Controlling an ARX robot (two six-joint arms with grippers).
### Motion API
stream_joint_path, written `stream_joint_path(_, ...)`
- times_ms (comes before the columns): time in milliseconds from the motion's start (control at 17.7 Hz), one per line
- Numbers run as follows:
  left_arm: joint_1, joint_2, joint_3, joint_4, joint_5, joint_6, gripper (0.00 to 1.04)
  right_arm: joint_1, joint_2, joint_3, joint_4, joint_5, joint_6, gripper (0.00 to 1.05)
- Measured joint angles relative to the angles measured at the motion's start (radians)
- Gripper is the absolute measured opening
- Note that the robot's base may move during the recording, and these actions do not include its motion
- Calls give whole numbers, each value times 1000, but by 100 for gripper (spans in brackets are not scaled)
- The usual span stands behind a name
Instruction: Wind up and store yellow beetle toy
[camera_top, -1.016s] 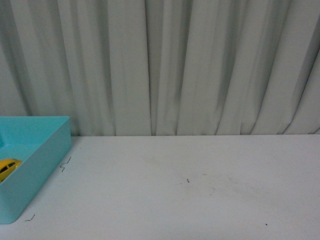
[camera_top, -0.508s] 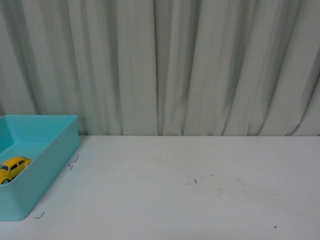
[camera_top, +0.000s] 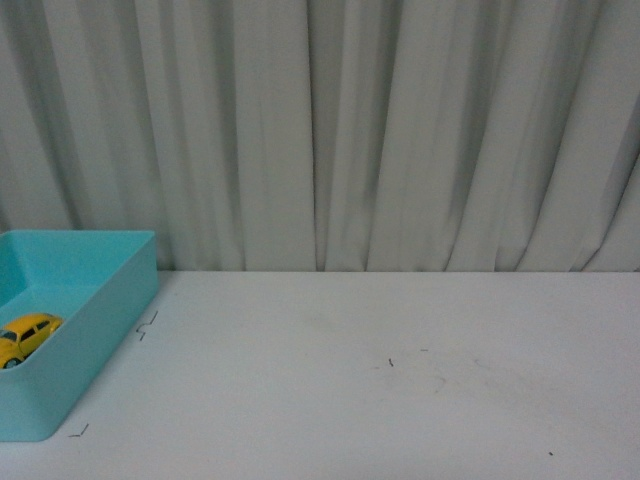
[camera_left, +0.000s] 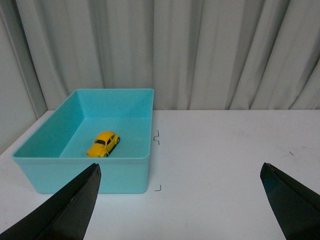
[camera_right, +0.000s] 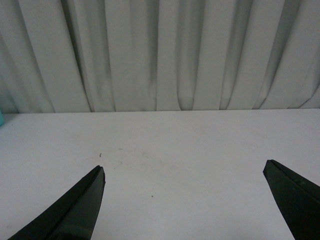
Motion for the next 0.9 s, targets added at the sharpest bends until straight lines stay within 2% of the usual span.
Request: stream_joint_path(903, 0, 0, 0, 0, 0, -1, 98, 0, 0, 0, 0, -1, 0, 98)
